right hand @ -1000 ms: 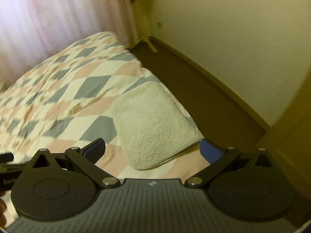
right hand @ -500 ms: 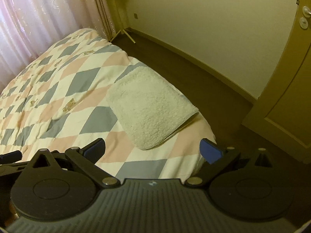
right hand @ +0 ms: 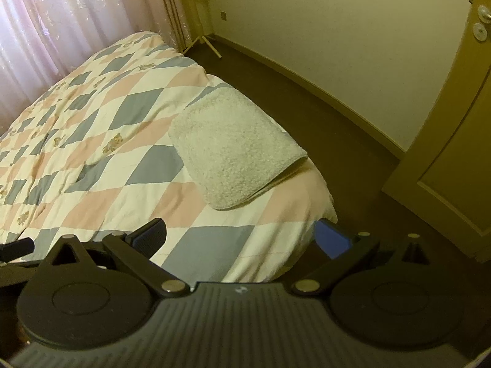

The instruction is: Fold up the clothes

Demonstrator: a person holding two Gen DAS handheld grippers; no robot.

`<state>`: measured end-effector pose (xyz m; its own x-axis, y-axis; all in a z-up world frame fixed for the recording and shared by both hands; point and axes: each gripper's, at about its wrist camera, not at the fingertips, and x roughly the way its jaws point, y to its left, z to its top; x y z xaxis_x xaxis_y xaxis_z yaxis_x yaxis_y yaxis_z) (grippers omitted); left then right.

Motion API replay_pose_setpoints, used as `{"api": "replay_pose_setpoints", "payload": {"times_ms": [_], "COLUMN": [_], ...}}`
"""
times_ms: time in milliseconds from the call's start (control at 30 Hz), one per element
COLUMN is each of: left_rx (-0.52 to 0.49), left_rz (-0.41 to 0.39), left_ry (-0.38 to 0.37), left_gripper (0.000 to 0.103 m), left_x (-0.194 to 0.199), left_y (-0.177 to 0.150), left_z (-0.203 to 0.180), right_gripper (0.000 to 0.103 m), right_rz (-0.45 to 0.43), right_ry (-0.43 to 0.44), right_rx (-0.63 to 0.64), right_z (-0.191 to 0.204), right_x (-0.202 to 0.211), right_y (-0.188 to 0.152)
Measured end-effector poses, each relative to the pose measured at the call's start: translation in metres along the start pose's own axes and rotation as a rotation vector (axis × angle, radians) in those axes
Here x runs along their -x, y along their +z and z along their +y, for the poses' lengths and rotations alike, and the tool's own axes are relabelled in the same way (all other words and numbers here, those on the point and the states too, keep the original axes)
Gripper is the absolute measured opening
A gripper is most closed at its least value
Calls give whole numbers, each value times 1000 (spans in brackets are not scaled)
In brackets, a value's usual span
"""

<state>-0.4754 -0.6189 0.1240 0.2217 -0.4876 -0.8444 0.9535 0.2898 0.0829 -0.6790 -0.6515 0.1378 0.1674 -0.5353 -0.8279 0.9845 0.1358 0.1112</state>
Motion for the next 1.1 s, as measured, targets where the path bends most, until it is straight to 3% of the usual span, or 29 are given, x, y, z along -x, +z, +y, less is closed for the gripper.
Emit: {"api": "replay_pose_setpoints", "payload": {"times_ms": [267,367,800,1100], "left_rx": [-27,-54,-291,-400], "left_rz": [-16,-34,-37,-37], "left_ry": [-24,-43,-159,-261], "left_gripper": [103,103,103,103], "left_x": [6,0,-41,-63], "left_y": [-2,12,67,77], "left_z": [-13,-9,21,35], "right_gripper": [103,103,103,103], "right_rz": [-38,-45,-45,-39], "right_ry": [-7,-22,-149,-242], "right_rx": [-37,-60,-243,-342], "right_z": [-3,3,60,87], "right_x": [9,4,-24,-32], "right_y": [6,11,17,3]}}
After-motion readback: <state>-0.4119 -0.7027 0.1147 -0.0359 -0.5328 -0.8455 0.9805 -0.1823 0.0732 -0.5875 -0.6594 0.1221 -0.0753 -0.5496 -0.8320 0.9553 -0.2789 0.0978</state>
